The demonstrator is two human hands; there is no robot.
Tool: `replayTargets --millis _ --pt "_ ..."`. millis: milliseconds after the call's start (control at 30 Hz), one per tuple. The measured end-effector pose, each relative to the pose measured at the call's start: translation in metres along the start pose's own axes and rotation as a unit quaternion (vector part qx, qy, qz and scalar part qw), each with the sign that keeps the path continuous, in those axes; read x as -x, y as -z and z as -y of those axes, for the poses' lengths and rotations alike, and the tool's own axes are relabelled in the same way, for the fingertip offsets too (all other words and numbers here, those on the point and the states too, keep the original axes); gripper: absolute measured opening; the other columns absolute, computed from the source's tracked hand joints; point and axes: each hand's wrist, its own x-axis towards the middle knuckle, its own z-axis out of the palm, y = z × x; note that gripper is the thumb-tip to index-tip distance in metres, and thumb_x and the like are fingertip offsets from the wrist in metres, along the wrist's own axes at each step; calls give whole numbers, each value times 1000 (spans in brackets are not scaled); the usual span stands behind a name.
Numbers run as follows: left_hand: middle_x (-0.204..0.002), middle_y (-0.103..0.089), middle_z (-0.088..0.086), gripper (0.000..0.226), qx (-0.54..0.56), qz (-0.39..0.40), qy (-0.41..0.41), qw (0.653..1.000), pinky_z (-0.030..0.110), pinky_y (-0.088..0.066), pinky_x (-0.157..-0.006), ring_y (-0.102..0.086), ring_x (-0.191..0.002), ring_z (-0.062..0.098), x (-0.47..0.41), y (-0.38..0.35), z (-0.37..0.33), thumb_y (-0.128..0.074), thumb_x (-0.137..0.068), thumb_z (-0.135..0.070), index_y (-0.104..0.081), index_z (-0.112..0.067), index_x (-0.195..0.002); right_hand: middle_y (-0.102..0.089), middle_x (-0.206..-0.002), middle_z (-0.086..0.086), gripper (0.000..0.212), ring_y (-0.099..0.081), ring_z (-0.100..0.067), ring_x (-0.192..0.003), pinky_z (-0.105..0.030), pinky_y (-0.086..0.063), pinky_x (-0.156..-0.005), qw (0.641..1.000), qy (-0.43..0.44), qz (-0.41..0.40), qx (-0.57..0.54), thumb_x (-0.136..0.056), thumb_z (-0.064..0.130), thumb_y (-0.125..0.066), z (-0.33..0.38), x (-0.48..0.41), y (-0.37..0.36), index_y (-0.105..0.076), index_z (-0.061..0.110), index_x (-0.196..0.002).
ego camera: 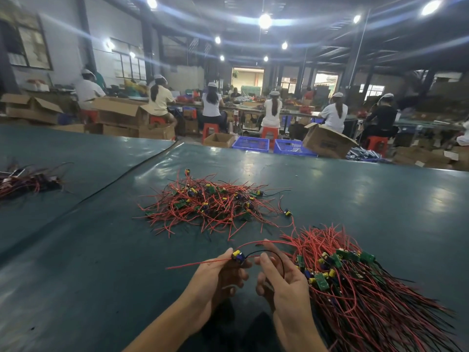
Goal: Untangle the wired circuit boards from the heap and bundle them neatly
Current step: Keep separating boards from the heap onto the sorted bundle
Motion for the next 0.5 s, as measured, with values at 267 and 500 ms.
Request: replayTargets --millis 267,500 --pt "-80 -72 7 35 -33 81 10 996 21 -47 -56 -64 -64 12 5 0 0 -63 -74 -51 -79 -20 -80 -74 -75 -19 25 -72 -37 -71 -42 -60 -69 998 -13 -31 57 -65 36 -74 -6 -1 -1 -79 12 -73" --pt "-88 -73 13 34 -82 105 -46 990 22 -49 -59 -63 -66 15 5 4 2 -57 -69 -24 -77 -18 -96 -73 -74 -18 16 -70 -38 -73 -46 -59 -72 994 -22 -75 73 -74 27 -77 2 3 4 -78 12 -69"
